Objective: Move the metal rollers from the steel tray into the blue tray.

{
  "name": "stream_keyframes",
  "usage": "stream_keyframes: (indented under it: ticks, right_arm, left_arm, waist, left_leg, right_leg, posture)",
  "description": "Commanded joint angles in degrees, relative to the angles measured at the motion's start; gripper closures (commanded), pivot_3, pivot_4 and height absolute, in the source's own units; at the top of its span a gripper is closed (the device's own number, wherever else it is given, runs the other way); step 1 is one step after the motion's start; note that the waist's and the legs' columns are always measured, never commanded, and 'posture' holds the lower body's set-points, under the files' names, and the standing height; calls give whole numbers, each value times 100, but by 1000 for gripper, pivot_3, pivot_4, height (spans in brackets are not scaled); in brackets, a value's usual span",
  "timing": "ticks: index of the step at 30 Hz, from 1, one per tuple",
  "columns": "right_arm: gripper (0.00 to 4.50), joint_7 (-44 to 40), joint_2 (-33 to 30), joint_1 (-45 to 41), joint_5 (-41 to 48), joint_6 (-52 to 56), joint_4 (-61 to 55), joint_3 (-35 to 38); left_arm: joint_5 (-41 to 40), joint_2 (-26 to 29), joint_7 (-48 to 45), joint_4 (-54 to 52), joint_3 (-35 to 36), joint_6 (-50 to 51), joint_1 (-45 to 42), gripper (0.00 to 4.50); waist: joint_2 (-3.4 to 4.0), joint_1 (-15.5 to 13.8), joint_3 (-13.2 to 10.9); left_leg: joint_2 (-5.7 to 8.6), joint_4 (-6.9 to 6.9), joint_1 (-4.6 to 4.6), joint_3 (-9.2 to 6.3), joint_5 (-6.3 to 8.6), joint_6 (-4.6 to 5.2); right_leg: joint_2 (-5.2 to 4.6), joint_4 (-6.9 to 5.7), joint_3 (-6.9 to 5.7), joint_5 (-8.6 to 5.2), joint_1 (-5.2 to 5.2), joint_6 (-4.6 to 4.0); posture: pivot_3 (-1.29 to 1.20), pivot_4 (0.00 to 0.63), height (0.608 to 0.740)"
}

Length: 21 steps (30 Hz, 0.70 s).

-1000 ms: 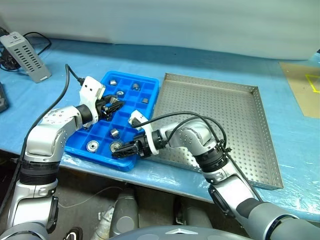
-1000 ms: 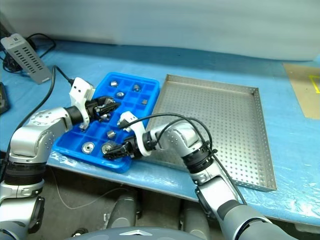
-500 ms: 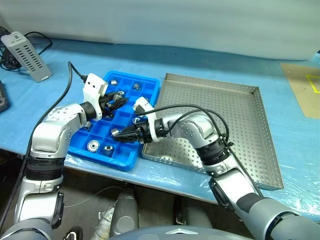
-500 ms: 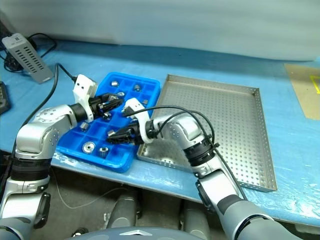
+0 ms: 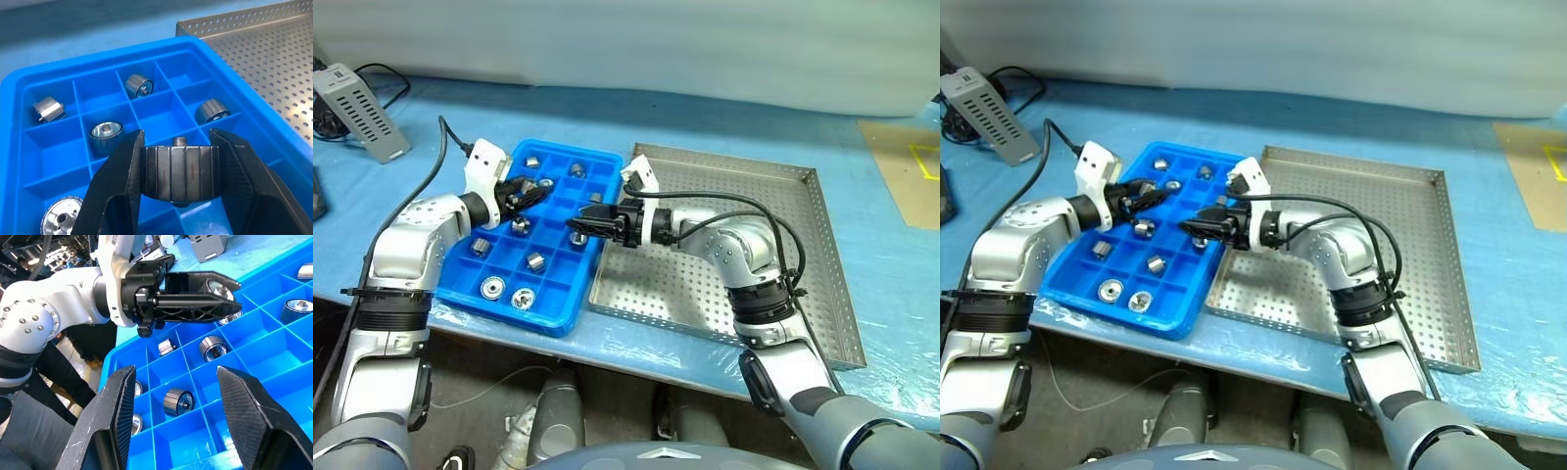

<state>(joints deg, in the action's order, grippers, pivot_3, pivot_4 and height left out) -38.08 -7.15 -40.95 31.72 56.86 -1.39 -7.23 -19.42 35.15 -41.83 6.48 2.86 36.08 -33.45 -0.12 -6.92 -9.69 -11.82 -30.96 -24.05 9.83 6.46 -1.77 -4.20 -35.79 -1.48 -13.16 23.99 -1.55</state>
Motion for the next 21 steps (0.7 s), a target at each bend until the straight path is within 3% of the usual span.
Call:
stream_keyframes:
  ticks: [1,18,21]
  right_arm:
    - [1775,50,84,20,104,-131,-239,57]
    - [1775,253,55,164,-161,-463,-118,-110]
    - [1749,309,49,181,-162,-467,-117,-89]
  left_arm:
    - [91,-134,81,77,-12,-178,-162,2452]
    - [645,-1274,853,1664,-183,-844,-751,2452]
    - [722,-1281,818,1775,-215,-872,-747,1749]
  waist:
    - [0,-1,0]
    - [-1,10,1]
    - [-1,26,1]
  left_leg:
    - [1,-1,0,0,0,0]
    - [1,-6,-2,0,0,1]
    - [1,-5,-2,0,0,2]
  right_leg:
    - [0,-1,1,-4,0,-8]
    - [-1,0,1,4,-3,3]
    - [0,0,1,5,-2,4]
  posture:
    - [-1,150,740]
    - [-26,150,740]
    - [-32,150,740]
